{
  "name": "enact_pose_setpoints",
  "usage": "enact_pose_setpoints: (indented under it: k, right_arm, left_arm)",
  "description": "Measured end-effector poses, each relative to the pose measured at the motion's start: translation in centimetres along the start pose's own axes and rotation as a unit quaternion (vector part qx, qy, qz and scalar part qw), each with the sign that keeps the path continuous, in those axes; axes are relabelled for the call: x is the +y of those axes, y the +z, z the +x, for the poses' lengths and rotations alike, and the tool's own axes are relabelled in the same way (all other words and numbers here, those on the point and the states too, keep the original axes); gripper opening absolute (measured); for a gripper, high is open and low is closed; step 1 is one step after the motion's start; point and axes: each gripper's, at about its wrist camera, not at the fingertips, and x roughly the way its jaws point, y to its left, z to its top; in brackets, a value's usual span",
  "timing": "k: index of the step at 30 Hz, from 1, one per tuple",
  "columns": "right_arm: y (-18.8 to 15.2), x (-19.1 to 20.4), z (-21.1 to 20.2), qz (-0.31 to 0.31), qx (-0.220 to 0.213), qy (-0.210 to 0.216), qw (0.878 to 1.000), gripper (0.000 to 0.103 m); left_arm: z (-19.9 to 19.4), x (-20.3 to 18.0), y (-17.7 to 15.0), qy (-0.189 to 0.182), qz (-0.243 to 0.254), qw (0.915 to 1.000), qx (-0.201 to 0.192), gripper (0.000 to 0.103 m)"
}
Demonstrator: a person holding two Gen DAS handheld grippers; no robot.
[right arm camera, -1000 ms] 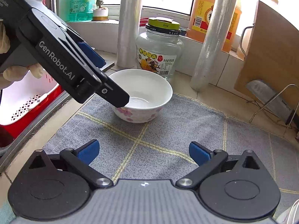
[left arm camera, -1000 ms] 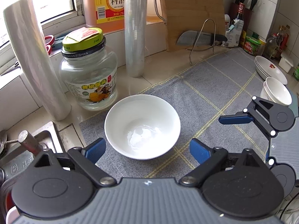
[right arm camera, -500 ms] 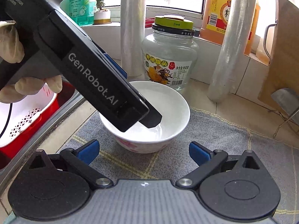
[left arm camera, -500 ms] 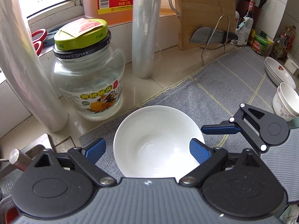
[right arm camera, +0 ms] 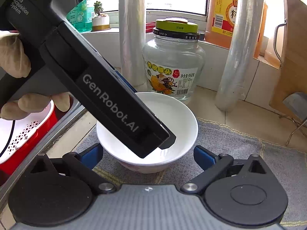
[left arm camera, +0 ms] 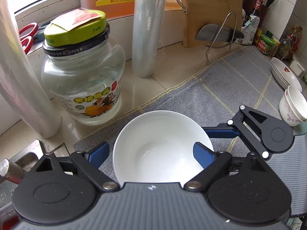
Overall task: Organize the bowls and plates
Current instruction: 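Close the right gripper on the bowl rim while the left gripper grips inside it, then lift the pink-flowered bowl with both grippers, then carry the pink-flowered bowl with both grippers over the nested bowls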
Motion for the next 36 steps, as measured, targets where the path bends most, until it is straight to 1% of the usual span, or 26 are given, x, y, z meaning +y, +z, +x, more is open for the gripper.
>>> enact_pose_setpoints:
  k: [3, 6, 13, 23, 31, 36]
  right_arm:
    - [0.11, 0.05, 0.16, -0.003, -0.001, -0.002, 1.0, 0.098]
    - [0.16, 0.23, 0.09, -0.005, -0.003, -0.001, 1.0, 0.094]
    - [0.11, 0.35, -0.08, -0.006, -0.003, -0.004, 1.0, 0.093]
    - [0.1, 0.4, -0.24, -0.006, -0.001, -0.004, 1.0, 0.093]
    - [0.14, 0.57, -0.38, -0.013, 0.001, -0.006, 1.0, 0.093]
    - [0.2, 0.6, -0.38, -0.013, 0.003, -0.008, 1.0, 0.093]
  left_arm:
    - [0.1, 0.08, 0.12, -0.005, -0.001, 1.0, 0.0, 0.092]
    - [0.12, 0.25, 0.17, -0.009, -0.004, 1.0, 0.0, 0.087]
    - [0.14, 0.34, 0.23, -0.021, -0.008, 0.9997, 0.003, 0.082]
    - [0.31, 0.42, 0.39, -0.028, -0.005, 0.9995, 0.01, 0.082]
    - [0.39, 0.35, 0.67, -0.034, 0.014, 0.999, 0.027, 0.082]
    - [0.47, 0.54, 0.84, -0.039, 0.012, 0.9987, 0.031, 0.082]
